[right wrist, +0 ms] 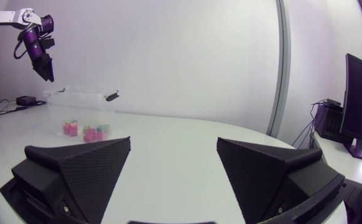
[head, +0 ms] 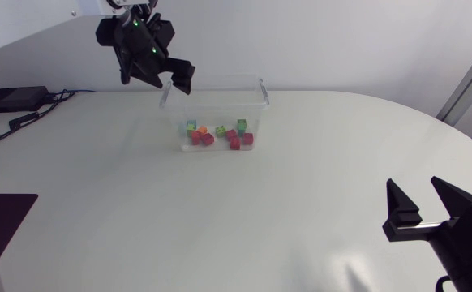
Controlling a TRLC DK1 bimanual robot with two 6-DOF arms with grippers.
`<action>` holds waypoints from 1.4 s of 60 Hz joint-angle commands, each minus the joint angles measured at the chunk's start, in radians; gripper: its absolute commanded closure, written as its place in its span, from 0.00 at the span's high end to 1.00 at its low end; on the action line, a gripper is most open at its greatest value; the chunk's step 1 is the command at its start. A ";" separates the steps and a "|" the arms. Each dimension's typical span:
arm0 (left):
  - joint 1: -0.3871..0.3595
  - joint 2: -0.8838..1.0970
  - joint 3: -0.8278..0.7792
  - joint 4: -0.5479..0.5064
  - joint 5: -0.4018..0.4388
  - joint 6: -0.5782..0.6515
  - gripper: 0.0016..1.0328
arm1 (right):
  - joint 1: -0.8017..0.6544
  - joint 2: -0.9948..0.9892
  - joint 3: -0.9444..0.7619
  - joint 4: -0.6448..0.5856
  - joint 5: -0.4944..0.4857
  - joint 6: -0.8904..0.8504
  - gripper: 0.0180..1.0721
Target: Place the duplo bricks in the container
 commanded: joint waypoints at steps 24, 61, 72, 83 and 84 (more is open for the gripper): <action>0.115 -0.348 -0.500 0.270 0.005 0.053 0.96 | -0.007 -0.009 -0.020 0.011 -0.008 -0.020 0.95; 0.241 -0.844 -1.174 0.720 -0.030 0.087 0.96 | -0.007 -0.009 -0.020 0.012 -0.008 -0.020 0.95; 0.273 -1.026 -1.351 0.835 -0.050 0.084 0.96 | -0.007 -0.009 -0.020 0.011 -0.008 -0.019 0.95; 0.267 -1.226 -1.526 0.921 -0.042 0.086 0.96 | -0.007 -0.009 -0.020 0.011 -0.008 -0.020 0.95; 0.264 -1.246 -1.541 0.925 -0.041 0.086 0.96 | -0.007 -0.009 -0.020 0.011 -0.008 -0.020 0.95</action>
